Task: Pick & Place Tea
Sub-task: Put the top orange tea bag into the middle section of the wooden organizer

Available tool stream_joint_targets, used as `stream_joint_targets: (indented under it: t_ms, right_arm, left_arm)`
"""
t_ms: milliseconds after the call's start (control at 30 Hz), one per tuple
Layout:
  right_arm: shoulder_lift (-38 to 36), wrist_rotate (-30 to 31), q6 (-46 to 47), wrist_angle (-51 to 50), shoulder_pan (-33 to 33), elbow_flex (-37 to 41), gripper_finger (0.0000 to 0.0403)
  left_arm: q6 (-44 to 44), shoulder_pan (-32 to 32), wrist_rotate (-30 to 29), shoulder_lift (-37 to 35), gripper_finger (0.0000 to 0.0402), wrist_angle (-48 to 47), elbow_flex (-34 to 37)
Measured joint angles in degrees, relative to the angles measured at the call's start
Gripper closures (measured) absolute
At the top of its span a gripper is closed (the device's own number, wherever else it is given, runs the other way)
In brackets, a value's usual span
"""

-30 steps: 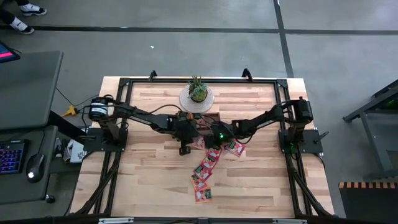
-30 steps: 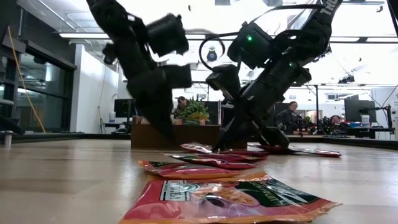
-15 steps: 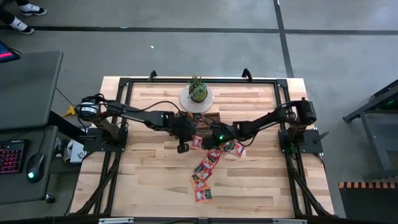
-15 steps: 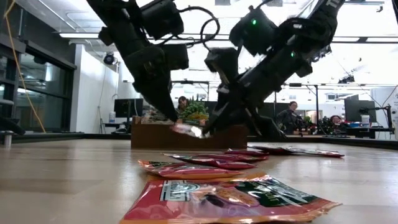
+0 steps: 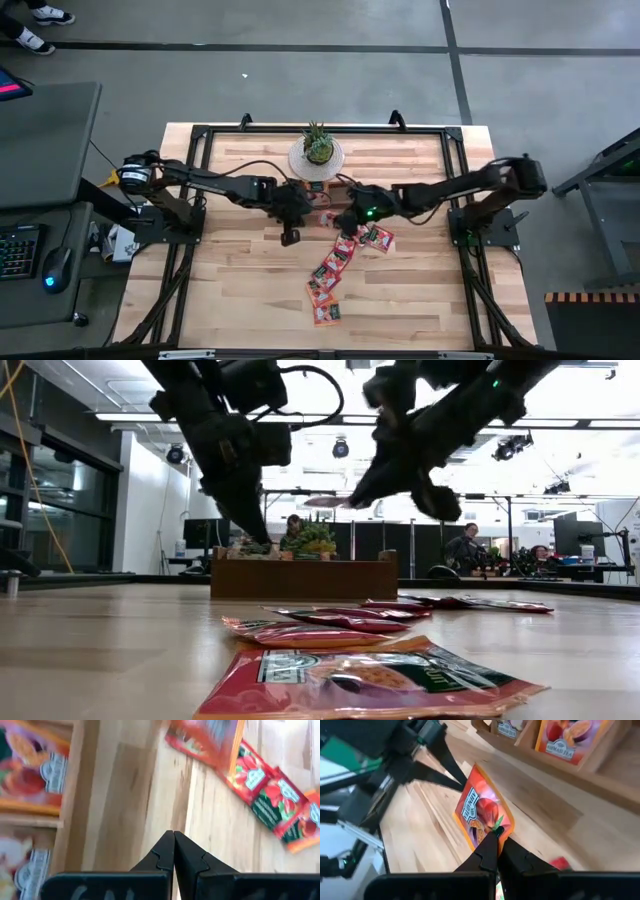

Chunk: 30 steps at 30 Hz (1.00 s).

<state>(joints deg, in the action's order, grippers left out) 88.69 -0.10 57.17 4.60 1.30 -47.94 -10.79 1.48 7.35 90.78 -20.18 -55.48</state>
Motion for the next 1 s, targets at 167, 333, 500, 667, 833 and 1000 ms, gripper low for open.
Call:
stream_joint_targets:
  t_ms: [167,333,500,667,833,1000]
  right_arm:
    - [-7.6,-0.1,-5.3,-9.1,-1.8,0.0,0.0403]
    - [-11.2,-3.3,-15.4,-21.0,-5.8,-5.0,0.0402]
    - [-6.3,-5.2,-33.3,-41.8,-10.2,-20.9,0.0403]
    - [2.0,-4.6,-48.2,-57.1,-13.6,-37.4,0.0403]
    - [12.1,-1.7,-59.0,-67.7,-14.8,-51.6,0.0403]
    - [21.9,3.7,-66.9,-72.9,-14.1,-62.7,0.0403]
  left_arm:
    - [-1.2,-0.1,0.9,-1.0,0.0401,-3.3,0.0]
    - [-3.3,-0.1,1.1,-4.5,0.0401,-1.9,0.0]
    - [-7.5,0.0,1.0,-8.6,0.0401,-0.7,0.0]
    - [-11.6,0.0,-3.5,-13.2,0.0401,-0.4,0.0]
    - [-14.1,-0.5,-7.6,-18.0,0.0401,-0.7,-0.1]
    - [-16.4,-2.9,-14.0,-22.3,0.0401,-4.4,-0.1]
